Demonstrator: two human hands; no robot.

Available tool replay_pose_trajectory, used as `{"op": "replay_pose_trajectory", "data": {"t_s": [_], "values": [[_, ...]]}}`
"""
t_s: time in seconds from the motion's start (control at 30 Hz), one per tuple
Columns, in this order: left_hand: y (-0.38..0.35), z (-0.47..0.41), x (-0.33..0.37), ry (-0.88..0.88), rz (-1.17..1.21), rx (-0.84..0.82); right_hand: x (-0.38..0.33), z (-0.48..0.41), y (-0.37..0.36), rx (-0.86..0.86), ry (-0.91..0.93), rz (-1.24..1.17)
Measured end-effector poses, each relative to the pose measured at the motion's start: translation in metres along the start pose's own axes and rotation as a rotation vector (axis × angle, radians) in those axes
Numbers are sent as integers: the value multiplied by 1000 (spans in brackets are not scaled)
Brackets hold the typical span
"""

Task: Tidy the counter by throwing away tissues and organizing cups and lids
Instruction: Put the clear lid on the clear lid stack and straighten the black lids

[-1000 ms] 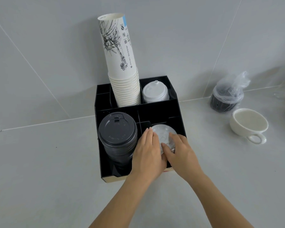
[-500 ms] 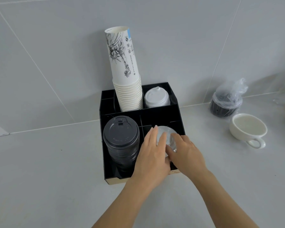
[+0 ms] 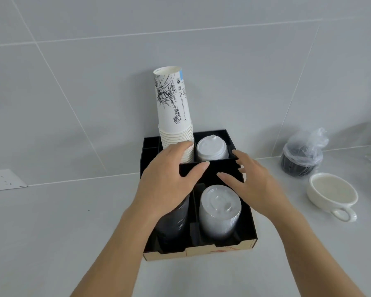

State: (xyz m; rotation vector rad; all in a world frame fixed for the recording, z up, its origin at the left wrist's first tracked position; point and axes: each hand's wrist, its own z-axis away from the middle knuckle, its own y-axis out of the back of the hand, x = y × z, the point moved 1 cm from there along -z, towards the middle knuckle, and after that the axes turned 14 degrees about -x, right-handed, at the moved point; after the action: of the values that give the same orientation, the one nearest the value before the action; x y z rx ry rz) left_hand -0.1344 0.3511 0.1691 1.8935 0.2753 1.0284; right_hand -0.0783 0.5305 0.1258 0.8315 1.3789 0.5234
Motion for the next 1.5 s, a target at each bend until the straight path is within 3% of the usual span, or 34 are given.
{"op": "replay_pose_trajectory", "data": {"t_s": [0.27, 0.67, 0.93, 1.17, 1.5], "values": [[22, -27, -52, 36, 389, 42, -20, -38, -8, 86, 178, -354], [6, -94, -91, 42, 882, 81, -50, -131, -26, -70, 209, -679], [-5, -119, -93, -63, 905, 65, -55, -147, -43, -80, 432, -745], [-4, -126, -97, -41, 902, 11, -52, -145, -60, 54, 330, -649], [-7, -122, -97, 4, 903, 95, -51, -152, -58, 17, 375, -585]]}}
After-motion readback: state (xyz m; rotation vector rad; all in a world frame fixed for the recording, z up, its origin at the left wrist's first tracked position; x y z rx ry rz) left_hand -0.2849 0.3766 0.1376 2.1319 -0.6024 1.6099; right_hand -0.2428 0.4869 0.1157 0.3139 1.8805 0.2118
